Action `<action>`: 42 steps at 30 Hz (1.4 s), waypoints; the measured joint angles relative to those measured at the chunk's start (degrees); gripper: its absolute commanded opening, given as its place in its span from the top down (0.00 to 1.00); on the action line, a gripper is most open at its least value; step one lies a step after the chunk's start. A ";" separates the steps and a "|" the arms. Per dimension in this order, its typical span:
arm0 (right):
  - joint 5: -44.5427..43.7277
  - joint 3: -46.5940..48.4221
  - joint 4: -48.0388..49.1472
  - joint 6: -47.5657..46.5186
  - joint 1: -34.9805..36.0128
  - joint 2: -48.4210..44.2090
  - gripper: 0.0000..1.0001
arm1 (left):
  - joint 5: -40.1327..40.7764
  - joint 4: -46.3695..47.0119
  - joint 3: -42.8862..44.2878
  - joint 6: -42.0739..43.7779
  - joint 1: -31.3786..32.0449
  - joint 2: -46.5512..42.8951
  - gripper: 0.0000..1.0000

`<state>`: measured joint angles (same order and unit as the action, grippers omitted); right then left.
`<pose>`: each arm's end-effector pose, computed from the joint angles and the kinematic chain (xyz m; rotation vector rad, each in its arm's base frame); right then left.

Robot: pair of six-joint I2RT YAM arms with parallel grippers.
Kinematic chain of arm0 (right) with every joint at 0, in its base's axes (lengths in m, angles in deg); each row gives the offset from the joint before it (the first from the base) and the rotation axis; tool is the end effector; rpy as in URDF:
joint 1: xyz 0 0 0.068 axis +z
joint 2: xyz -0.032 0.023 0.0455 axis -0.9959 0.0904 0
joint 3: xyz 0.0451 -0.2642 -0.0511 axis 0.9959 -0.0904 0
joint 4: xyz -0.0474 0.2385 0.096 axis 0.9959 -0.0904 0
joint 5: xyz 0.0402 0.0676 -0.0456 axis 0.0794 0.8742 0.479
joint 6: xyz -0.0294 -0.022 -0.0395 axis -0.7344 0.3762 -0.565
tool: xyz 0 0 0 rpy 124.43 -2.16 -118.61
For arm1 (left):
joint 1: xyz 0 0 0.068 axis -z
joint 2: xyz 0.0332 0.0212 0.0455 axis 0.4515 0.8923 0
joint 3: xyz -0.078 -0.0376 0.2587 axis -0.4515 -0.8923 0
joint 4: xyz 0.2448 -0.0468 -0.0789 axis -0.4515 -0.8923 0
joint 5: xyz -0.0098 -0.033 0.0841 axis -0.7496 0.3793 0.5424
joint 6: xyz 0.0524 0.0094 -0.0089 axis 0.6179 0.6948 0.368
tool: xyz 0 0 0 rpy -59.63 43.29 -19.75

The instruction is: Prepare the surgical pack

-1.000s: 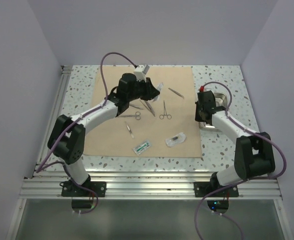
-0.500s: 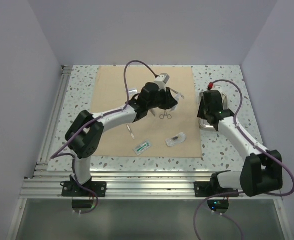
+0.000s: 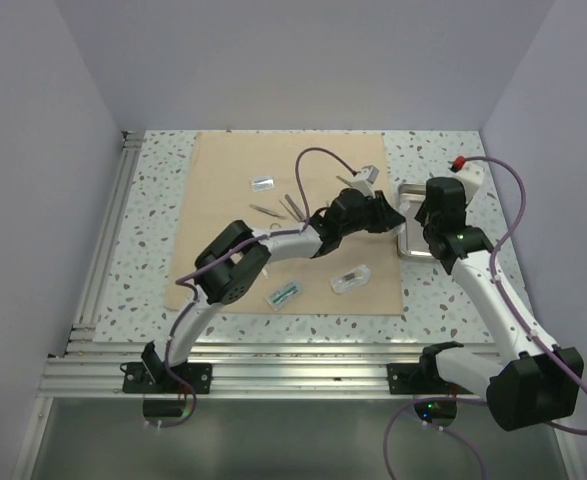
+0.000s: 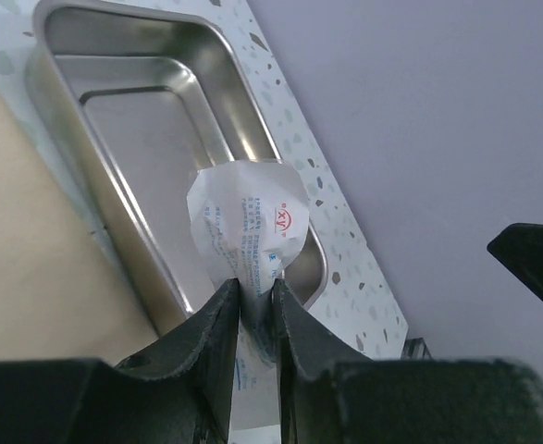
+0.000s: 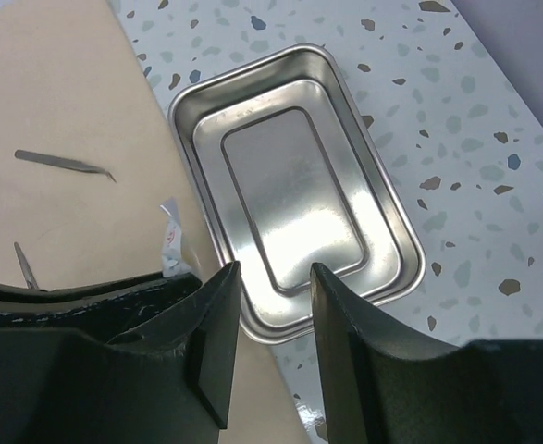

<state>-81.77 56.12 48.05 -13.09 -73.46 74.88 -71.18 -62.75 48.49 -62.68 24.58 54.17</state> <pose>0.2421 0.0295 0.3107 0.5568 1.9676 -0.1985 0.3313 -0.4223 0.1839 0.1119 1.9891 -1.3488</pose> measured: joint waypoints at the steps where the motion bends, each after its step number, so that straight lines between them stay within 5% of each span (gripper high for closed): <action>1: -0.20 0.22 -0.04 0.07 -0.17 0.00 0.60 | 0.20 0.44 1.70 -0.85 0.31 1.42 0.75; 5: -0.24 1.01 -0.02 0.00 -0.59 -0.04 0.60 | 1.14 1.42 8.22 -3.08 1.66 6.19 0.73; 12: -0.17 1.70 0.02 -0.13 -1.36 -0.13 0.59 | 2.95 -2.27 20.55 -4.00 3.21 13.09 0.33; 19: 1.22 1.70 0.13 -0.26 -1.75 -0.17 0.59 | 5.31 -5.29 14.69 -0.52 3.06 9.38 0.29; 28: 12.44 4.79 0.90 -3.74 -2.08 2.62 0.51 | 11.96 -16.26 2.34 8.83 -0.52 -11.50 0.27; 34: 24.96 13.64 1.81 -9.46 -2.05 13.00 0.44 | 15.19 -18.62 -10.29 14.40 -8.26 -31.93 0.16; 38: 31.87 18.10 2.12 -13.27 -2.03 20.83 0.34 | 18.95 -20.44 -18.21 17.86 -10.08 -40.94 0.00; 42: 37.00 24.17 2.89 -18.25 -1.66 31.04 0.31 | 21.14 -23.34 -25.53 20.70 -9.77 -45.18 0.00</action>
<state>-44.77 80.29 50.93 -31.34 -75.12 105.92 -50.04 -86.10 22.96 -41.98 14.81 8.99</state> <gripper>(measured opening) 0.681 0.995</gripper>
